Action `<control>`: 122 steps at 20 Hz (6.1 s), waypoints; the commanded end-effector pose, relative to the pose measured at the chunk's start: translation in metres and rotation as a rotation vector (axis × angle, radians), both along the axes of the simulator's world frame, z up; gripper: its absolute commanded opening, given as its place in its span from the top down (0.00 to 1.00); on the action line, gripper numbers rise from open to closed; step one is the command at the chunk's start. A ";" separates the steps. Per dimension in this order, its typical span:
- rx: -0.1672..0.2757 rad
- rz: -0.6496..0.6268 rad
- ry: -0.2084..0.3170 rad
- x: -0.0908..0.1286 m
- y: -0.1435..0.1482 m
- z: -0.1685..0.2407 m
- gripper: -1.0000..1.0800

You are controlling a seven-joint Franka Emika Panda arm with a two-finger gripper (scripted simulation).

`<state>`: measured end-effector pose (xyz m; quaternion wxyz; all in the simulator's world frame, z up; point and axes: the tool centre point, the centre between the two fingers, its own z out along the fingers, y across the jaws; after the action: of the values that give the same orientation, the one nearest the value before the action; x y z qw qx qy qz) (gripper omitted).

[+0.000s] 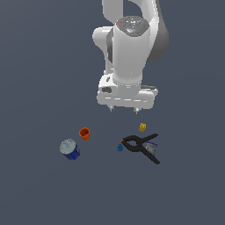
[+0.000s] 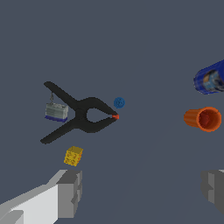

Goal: Pick up a designated object from a clutter of objects.

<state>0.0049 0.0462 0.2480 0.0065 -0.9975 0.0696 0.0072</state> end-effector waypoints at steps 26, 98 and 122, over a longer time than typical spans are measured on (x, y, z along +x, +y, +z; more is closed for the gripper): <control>-0.017 -0.264 -0.012 -0.050 0.128 -0.170 0.04; -0.013 -0.273 -0.011 0.025 -0.005 0.026 1.00; -0.016 -0.274 -0.012 0.072 -0.070 0.145 1.00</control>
<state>0.0759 -0.0235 0.3914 0.0000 -0.9787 0.2055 -0.0001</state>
